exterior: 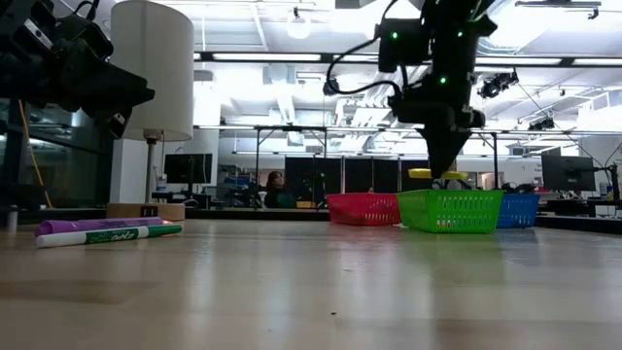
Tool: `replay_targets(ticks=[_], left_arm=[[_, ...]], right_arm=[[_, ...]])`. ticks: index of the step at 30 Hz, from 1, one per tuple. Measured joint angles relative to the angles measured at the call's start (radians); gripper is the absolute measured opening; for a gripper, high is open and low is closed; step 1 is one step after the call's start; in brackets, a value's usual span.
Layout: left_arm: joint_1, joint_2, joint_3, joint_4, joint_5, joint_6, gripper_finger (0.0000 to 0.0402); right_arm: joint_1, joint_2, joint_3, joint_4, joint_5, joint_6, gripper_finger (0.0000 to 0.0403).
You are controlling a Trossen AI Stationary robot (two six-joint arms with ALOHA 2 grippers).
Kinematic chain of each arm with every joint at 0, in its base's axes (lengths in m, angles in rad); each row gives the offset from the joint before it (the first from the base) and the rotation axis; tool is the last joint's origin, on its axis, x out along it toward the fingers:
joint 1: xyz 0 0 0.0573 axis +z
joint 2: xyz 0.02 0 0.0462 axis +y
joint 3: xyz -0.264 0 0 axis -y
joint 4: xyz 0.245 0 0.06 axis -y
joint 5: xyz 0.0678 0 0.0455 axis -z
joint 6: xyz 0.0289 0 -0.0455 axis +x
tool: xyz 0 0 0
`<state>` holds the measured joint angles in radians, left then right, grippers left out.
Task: Pick & Place Markers
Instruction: Put the yellow pen in the green bin
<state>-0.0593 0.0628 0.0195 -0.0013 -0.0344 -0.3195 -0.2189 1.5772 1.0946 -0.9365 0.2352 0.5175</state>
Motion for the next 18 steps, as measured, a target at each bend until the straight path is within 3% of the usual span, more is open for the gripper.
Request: replay_targets(ticks=[11, 18], left_arm=[[0.0, 0.0, 0.0, 0.0, 0.0, 0.0, 0.0083], [0.0, 0.0, 0.0, 0.0, 0.0, 0.0, 0.0083]], right_arm=[[-0.106, 0.009, -0.091, 0.087, -0.07, 0.033, 0.0047], [-0.109, 0.009, -0.14, 0.148, -0.027, -0.002, 0.0042]])
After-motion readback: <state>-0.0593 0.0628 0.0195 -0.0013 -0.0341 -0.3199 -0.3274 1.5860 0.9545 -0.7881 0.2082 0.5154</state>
